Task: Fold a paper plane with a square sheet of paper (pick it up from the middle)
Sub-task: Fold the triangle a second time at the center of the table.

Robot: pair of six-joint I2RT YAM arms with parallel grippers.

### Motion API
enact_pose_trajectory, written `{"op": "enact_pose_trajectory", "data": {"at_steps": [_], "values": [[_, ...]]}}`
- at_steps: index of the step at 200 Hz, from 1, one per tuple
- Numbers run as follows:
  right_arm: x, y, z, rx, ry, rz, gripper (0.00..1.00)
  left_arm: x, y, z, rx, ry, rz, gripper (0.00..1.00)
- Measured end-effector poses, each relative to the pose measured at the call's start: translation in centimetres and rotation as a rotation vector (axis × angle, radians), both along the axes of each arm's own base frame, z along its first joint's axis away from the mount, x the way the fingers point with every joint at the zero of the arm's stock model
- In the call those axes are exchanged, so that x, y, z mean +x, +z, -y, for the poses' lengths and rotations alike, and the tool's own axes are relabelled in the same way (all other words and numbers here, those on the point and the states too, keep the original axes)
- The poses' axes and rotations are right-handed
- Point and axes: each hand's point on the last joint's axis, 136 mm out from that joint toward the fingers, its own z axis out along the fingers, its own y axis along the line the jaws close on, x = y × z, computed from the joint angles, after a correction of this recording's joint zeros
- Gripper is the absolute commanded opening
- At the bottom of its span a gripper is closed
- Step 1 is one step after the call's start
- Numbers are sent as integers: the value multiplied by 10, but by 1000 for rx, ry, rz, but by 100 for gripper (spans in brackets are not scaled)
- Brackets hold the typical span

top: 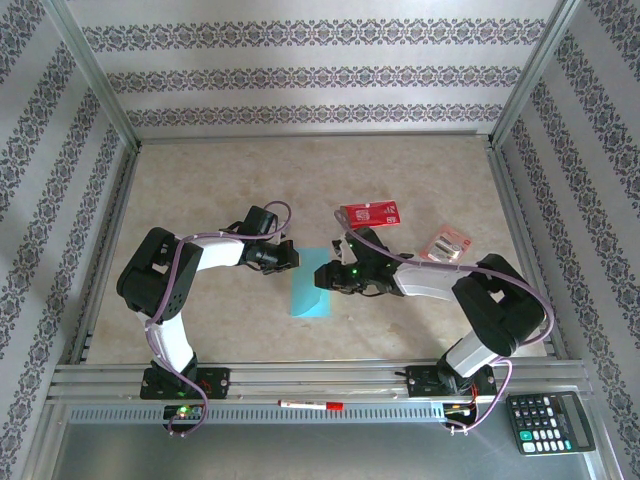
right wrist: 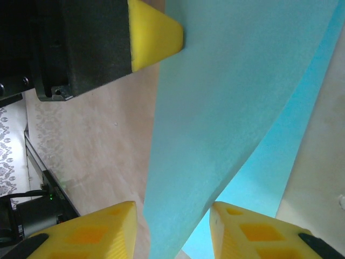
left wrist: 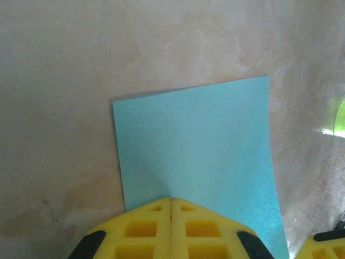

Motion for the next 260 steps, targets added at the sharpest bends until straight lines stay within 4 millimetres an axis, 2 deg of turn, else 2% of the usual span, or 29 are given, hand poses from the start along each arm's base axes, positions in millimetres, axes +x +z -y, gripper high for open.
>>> {"op": "enact_pose_trajectory", "data": {"at_steps": [52,100,146,199,260], "values": [[16,-9,0,-7,-42,-45,28,0,0,0,0,0,0,0],[20,-17,8,-18,-99,-105,29,0,0,0,0,0,0,0],[10,-28,15,-34,-118,-149,29,0,0,0,1,-2,2,0],[13,-25,13,-21,-124,-142,27,0,0,0,2,-2,2,0],[23,-26,5,-14,-121,-139,12,0,0,0,2,-3,1,0]]}}
